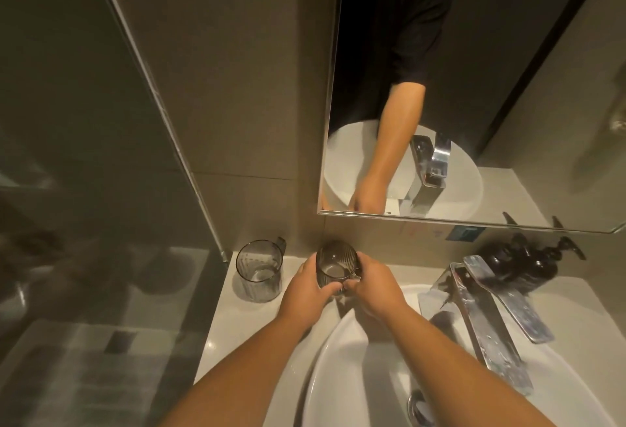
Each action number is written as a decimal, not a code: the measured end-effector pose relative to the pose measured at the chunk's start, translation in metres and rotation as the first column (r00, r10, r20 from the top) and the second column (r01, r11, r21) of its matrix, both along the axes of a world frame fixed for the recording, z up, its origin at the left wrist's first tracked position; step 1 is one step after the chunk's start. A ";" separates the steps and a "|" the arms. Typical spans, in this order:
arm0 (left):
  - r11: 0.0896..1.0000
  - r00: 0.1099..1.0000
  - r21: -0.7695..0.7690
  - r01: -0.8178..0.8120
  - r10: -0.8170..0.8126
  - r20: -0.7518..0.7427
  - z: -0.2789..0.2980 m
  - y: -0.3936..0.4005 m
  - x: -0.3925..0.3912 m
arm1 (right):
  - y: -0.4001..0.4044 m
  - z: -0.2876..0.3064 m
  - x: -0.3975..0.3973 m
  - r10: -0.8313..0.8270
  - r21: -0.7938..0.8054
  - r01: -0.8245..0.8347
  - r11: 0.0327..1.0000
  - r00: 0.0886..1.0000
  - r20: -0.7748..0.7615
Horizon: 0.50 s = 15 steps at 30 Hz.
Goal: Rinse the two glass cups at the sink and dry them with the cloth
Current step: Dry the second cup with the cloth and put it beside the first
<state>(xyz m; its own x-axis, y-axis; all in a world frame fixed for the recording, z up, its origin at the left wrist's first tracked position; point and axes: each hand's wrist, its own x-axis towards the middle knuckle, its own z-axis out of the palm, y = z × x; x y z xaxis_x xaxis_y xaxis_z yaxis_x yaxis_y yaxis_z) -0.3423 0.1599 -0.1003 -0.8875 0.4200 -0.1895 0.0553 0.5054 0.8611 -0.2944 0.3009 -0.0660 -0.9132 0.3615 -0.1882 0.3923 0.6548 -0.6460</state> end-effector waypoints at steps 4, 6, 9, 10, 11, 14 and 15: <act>0.999 1.000 -0.034 0.014 -0.014 -0.012 0.003 0.003 -0.001 | 0.002 -0.002 -0.002 -0.011 0.050 0.011 0.999 1.000 0.010; 0.998 0.999 -0.049 0.035 -0.037 -0.026 0.003 0.005 -0.003 | 0.003 -0.003 -0.001 -0.016 0.092 0.014 0.996 0.999 0.027; 0.993 0.996 -0.095 0.072 -0.075 -0.038 0.000 0.007 -0.007 | 0.005 -0.003 -0.001 -0.026 0.175 0.015 0.984 0.998 0.059; 0.991 0.996 -0.112 0.076 -0.080 -0.039 -0.001 0.008 -0.007 | 0.005 -0.003 -0.002 -0.030 0.190 0.018 0.982 0.997 0.064; 0.989 0.996 -0.128 0.078 -0.084 -0.041 -0.001 0.008 -0.007 | 0.005 -0.002 -0.002 -0.034 0.196 0.020 0.980 0.997 0.072; 0.980 0.997 -0.186 0.068 -0.073 -0.021 0.004 0.004 -0.004 | 0.004 0.000 -0.001 -0.039 0.190 0.022 0.982 0.995 0.088; 0.980 0.998 -0.190 0.055 -0.057 -0.006 0.006 0.001 -0.001 | 0.003 0.003 0.001 -0.054 0.179 0.037 0.983 0.994 0.094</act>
